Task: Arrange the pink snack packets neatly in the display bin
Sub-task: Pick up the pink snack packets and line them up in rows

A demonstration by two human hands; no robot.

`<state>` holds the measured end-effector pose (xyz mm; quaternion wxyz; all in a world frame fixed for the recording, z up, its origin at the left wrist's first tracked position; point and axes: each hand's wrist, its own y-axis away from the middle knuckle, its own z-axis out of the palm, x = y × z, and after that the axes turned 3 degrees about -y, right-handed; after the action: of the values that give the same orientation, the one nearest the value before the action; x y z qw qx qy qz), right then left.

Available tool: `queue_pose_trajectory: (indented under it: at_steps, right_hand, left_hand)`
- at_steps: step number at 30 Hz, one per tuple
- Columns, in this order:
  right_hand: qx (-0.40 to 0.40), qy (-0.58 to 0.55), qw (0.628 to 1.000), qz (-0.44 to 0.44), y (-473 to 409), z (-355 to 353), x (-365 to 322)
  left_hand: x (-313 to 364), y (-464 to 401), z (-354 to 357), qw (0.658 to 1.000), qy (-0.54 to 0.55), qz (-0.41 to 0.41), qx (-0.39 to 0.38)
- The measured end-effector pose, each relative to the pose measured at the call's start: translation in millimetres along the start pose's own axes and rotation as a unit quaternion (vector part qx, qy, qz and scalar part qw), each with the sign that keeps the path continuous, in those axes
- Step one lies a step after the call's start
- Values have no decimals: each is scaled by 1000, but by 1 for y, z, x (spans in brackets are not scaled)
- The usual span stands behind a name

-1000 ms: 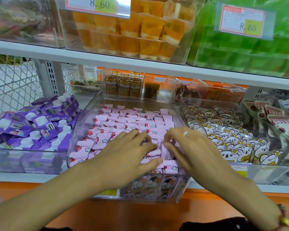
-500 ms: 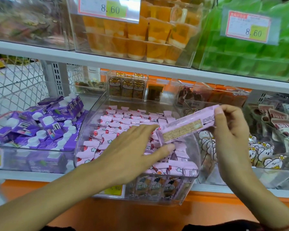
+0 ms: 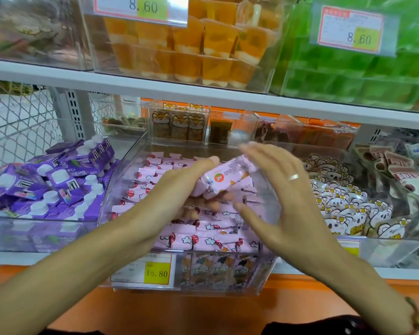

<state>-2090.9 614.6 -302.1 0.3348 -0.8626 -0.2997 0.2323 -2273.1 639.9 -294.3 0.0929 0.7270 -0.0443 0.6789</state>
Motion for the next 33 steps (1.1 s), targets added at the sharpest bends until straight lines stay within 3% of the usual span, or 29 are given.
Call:
queue_pose_trajectory:
  at_steps: [3,5,8,13,19,24,28,33]
  right_hand:
    - [-16,27,999,-10,0,3,0]
    - [2,-72,996,58,2,3,0]
    - [11,-263,948,179,1,1,1]
    - [-15,-277,946,166,2,4,0]
    - [-36,13,994,98,8,-15,20]
    - [-94,162,981,41,27,-20,23]
    - [-106,170,979,-28,40,-25,21]
    - [-183,189,962,-77,46,-22,26]
  left_hand:
    - [-2,-2,1,1000,3,-6,-28]
    - [-3,-1,0,999,-2,22,-37]
    - [-3,1,-3,991,-71,117,6]
    - [-6,6,0,962,-98,255,-20]
    - [-10,0,-1,957,-30,271,101]
    - [-20,-2,1,965,-65,243,72]
    - [-22,-6,-5,973,-98,204,48]
    - [-9,-13,-21,974,-85,197,74]
